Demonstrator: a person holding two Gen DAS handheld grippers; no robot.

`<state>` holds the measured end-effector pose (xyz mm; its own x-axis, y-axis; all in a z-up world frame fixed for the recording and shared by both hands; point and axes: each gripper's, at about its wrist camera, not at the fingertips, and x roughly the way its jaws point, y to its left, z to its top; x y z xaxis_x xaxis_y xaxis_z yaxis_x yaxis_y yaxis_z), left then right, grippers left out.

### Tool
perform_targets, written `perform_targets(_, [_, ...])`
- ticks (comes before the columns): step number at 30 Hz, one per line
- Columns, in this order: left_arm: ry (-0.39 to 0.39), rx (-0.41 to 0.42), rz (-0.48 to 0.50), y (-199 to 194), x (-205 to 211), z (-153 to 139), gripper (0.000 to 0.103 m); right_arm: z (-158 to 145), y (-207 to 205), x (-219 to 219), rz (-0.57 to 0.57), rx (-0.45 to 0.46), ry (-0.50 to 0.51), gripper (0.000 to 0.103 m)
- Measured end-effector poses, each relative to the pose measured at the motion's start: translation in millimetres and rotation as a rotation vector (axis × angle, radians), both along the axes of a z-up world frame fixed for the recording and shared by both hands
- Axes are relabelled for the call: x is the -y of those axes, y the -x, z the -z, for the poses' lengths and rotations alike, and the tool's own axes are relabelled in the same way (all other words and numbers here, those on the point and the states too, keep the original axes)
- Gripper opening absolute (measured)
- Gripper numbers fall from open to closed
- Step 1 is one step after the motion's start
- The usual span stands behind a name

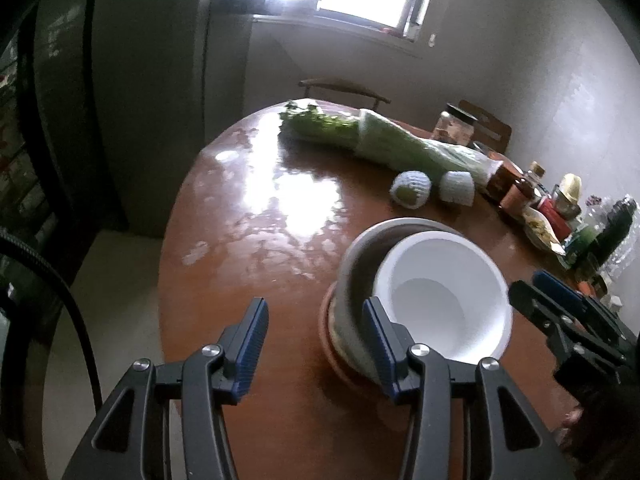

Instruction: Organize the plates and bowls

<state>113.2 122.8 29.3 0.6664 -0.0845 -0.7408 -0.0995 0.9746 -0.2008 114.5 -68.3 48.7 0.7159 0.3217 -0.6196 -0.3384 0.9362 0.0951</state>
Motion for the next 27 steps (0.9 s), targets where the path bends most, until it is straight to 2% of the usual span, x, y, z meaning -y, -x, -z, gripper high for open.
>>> perform_targets(9, [0.1, -0.072, -0.013, -10.4, -19.7, 27.7, 0.049, 10.8, -4.7, 2.2, 0.002, -0.049, -0.023, 0.058])
perform_targets(17, [0.187, -0.06, 0.0, -13.9, -28.2, 27.9, 0.049, 22.5, -14.6, -1.0, -0.001, -0.083, -0.025, 0.058])
perform_targets(21, [0.193, -0.089, 0.001, -24.6, -29.4, 36.4, 0.05, 28.0, -19.6, -3.6, 0.001, -0.1, -0.023, 0.058])
perform_targets(24, [0.229, -0.093, -0.005, -27.2, -34.8, 41.7, 0.051, 32.1, -22.9, -6.6, -0.016, -0.118, -0.04, 0.059])
perform_targets(27, [0.222, -0.099, -0.016, -26.1, -37.3, 41.8, 0.051, 35.1, -25.9, -11.2, -0.02, -0.128, -0.027, 0.06])
